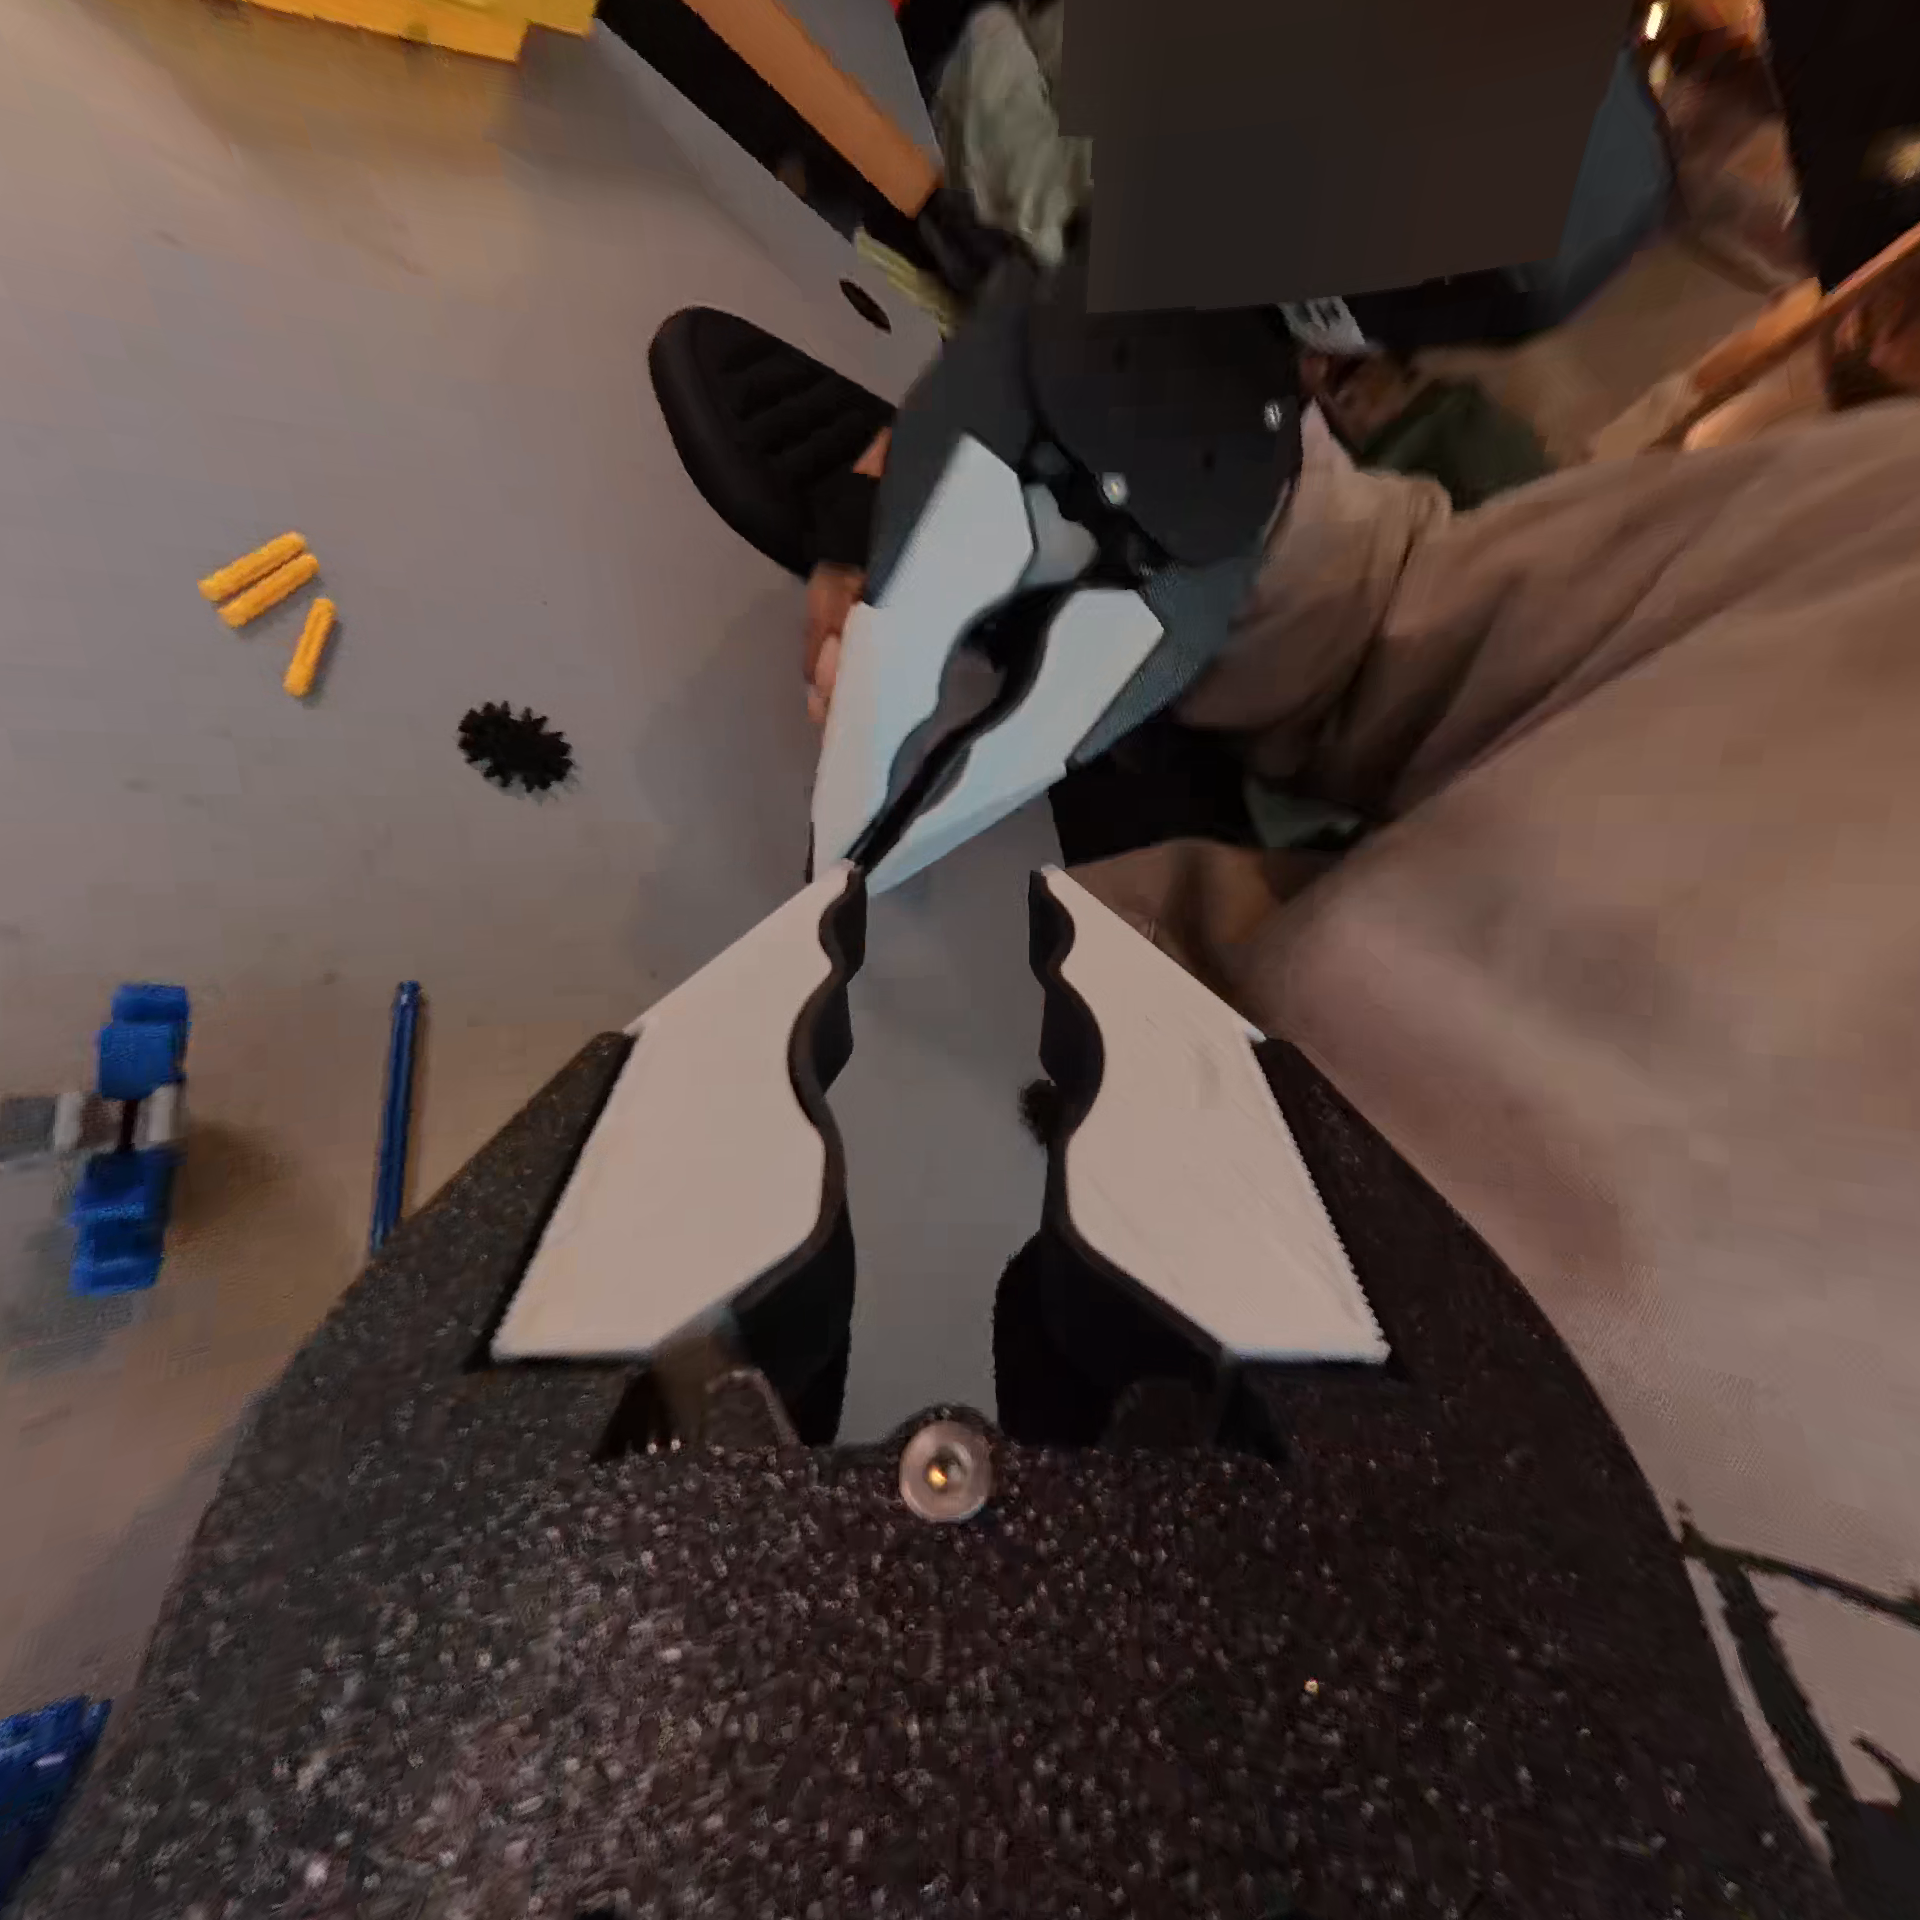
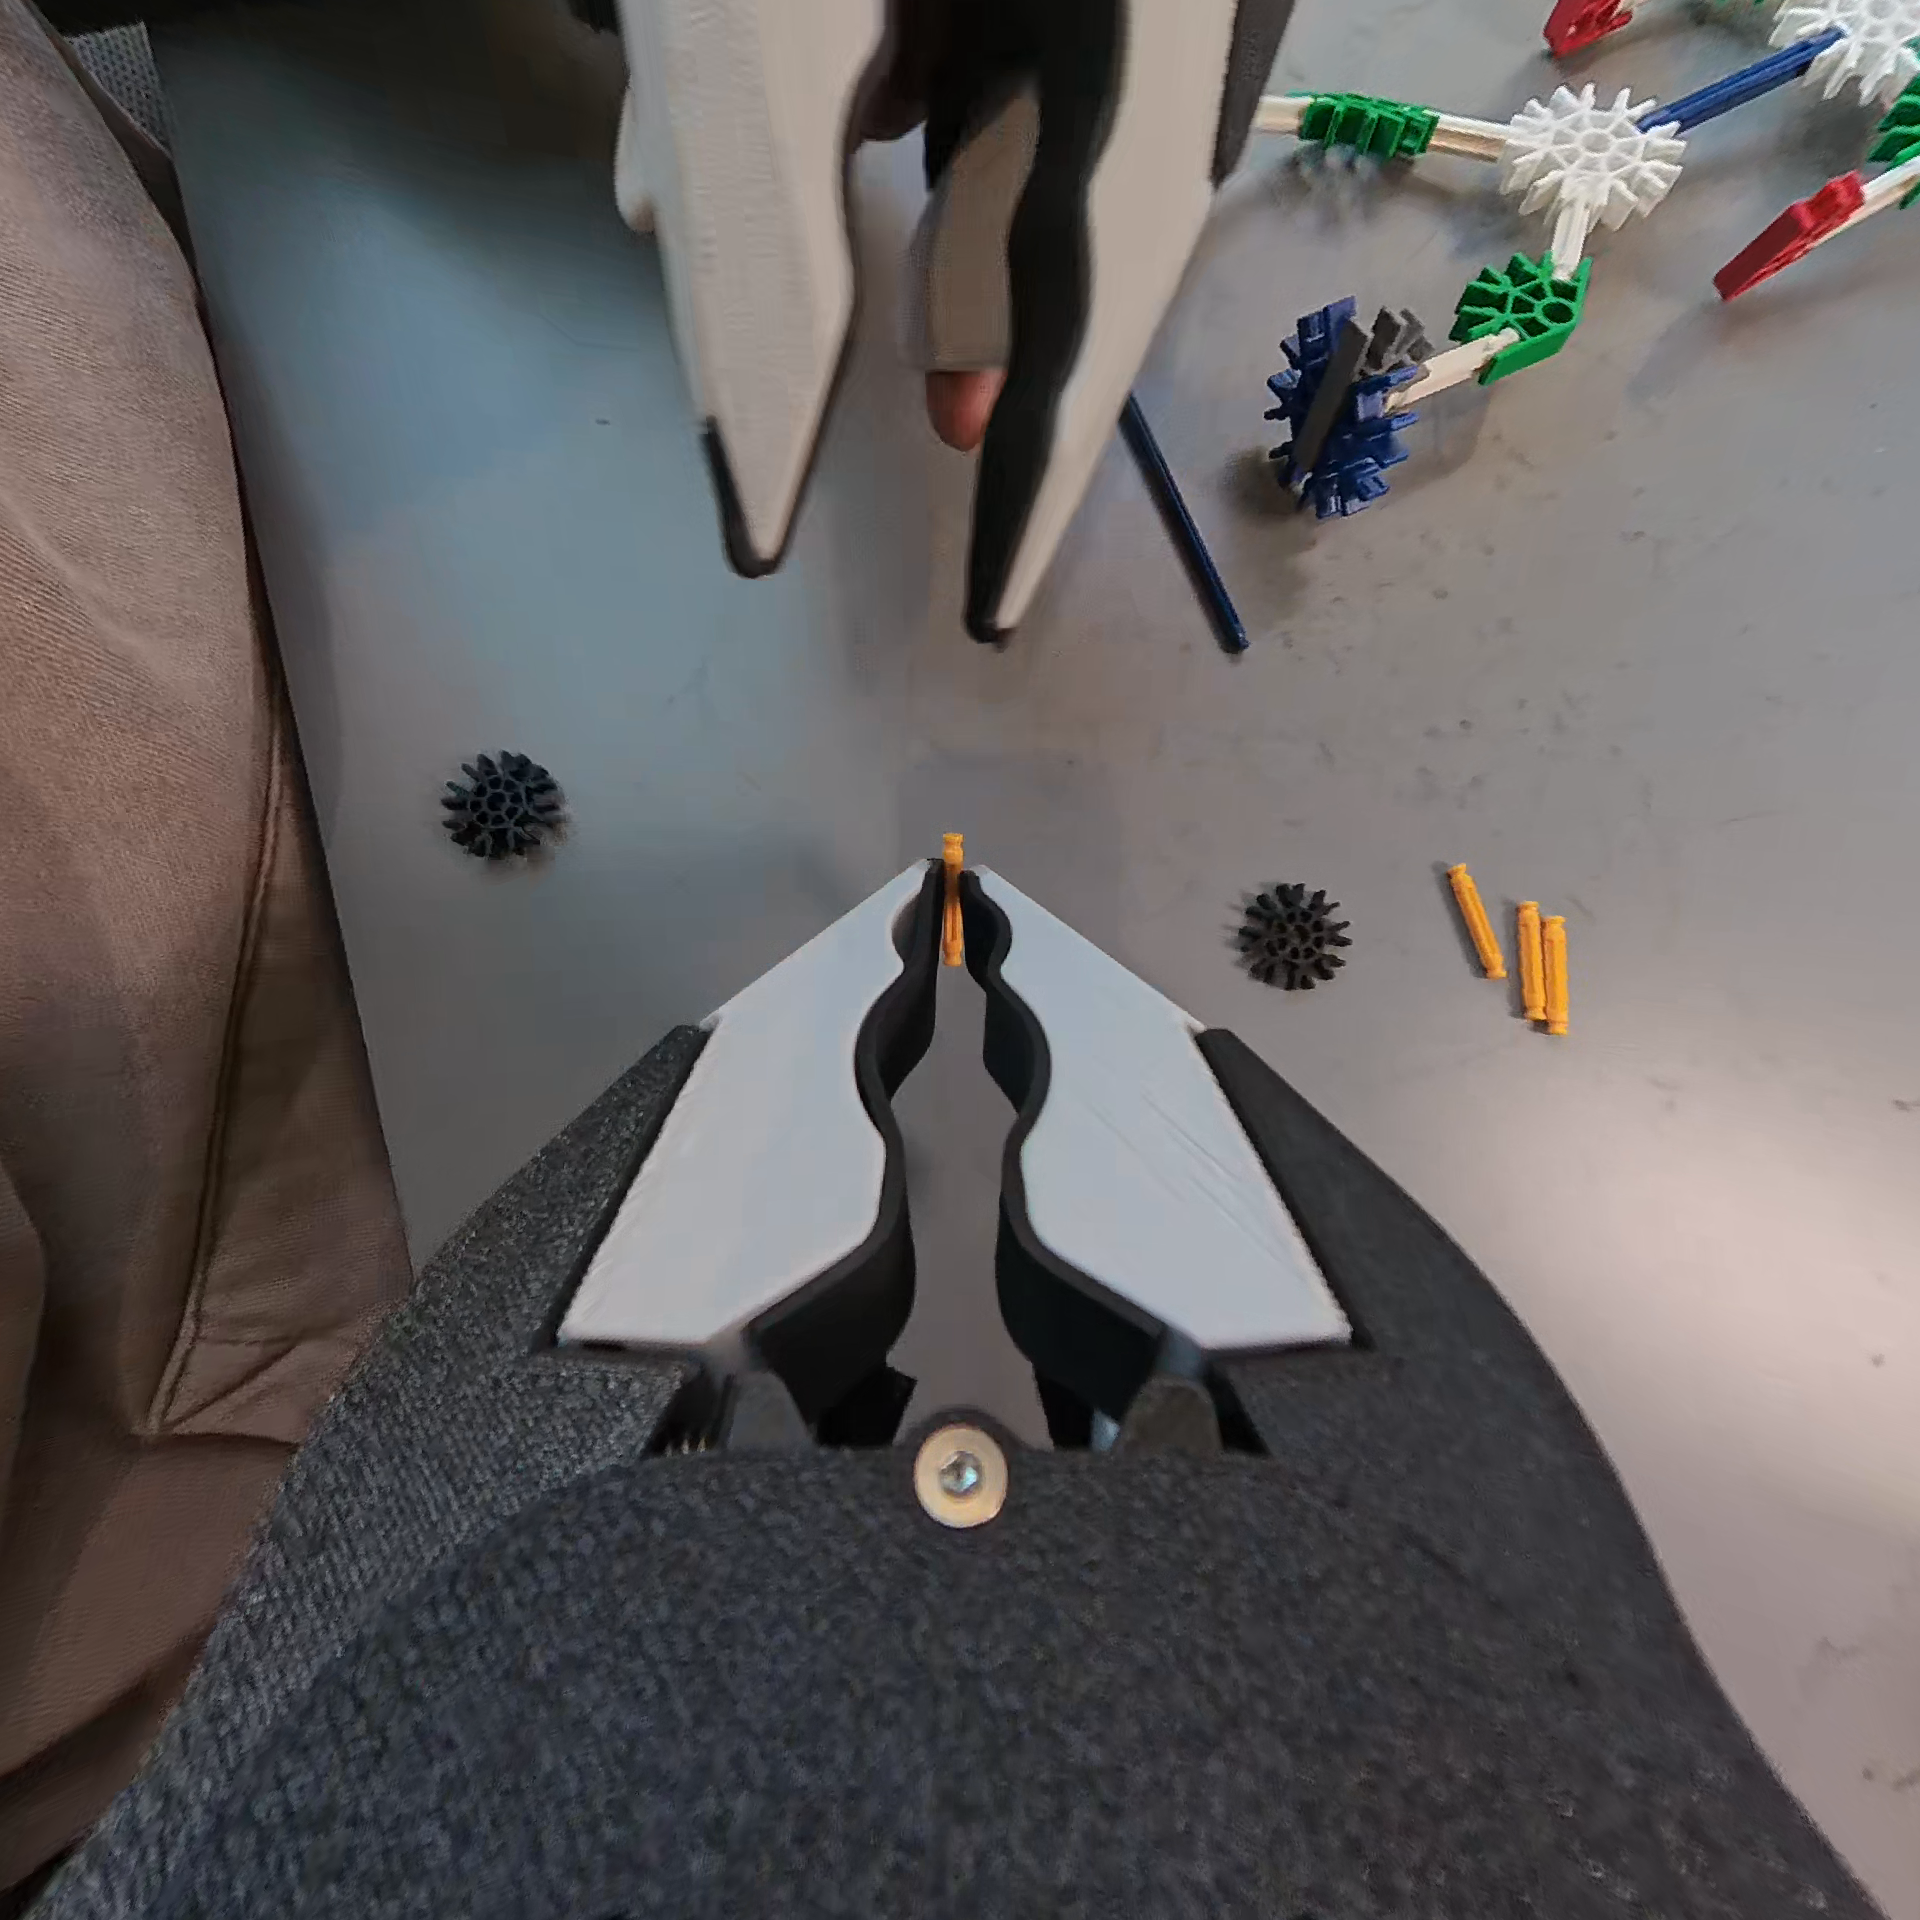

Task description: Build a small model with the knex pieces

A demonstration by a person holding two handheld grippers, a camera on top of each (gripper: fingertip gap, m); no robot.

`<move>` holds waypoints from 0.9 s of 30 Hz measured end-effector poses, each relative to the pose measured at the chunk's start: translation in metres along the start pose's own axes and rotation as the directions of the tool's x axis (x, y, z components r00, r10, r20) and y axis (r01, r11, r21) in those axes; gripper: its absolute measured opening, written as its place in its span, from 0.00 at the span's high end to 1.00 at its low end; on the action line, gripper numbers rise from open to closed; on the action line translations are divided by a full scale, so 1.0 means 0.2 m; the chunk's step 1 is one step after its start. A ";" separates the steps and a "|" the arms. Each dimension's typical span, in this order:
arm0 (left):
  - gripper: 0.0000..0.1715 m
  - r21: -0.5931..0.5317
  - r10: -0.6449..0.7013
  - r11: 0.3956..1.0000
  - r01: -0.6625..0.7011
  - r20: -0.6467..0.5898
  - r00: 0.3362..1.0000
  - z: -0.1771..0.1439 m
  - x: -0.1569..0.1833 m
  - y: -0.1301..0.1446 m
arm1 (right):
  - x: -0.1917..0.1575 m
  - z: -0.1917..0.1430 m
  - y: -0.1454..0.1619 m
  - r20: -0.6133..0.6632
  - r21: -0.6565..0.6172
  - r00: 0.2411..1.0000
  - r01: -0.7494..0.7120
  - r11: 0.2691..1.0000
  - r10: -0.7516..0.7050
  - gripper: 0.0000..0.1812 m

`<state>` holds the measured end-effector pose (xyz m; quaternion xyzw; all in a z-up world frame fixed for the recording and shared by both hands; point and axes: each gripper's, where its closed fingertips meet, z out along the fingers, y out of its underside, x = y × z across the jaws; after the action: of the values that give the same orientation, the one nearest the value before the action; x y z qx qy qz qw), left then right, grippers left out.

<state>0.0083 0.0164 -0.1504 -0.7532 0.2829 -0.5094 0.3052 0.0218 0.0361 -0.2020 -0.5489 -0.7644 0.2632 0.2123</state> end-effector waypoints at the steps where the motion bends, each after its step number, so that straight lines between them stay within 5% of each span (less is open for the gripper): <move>1: 0.83 -0.061 0.079 0.995 -0.079 0.001 0.997 0.01 0.03 0.04 | 0.00 0.00 0.01 0.002 -0.001 1.000 0.009 1.000 -0.009 0.99; 7: 0.83 -0.343 0.374 0.861 -0.375 -0.074 0.925 0.11 0.16 0.30 | -0.07 -0.03 0.03 0.081 -0.002 0.994 0.073 0.997 -0.072 0.99; 13: 0.79 -0.500 0.528 0.714 -0.490 -0.074 0.846 0.18 0.12 0.46 | -0.10 -0.04 0.05 0.077 0.002 0.995 0.069 0.998 -0.069 0.99; 17: 0.83 -0.496 0.559 0.717 -0.490 -0.011 0.829 0.16 0.04 0.42 | -0.12 -0.05 0.04 0.076 0.014 0.994 0.077 0.997 -0.078 0.99; 22: 0.85 -0.465 0.529 0.788 -0.403 0.178 0.829 0.07 -0.14 0.30 | -0.14 -0.05 0.05 0.088 0.016 0.993 0.075 0.997 -0.077 0.99; 27: 0.81 -0.411 0.458 0.811 -0.417 0.001 0.889 0.14 0.05 0.35 | -0.27 -0.03 0.07 0.189 -0.003 0.976 0.114 0.994 -0.111 0.99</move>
<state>0.0296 -0.0321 -0.2040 -0.7383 0.5310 -0.3182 0.2679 0.0530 -0.0097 -0.2081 -0.4789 -0.8127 0.2964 0.1496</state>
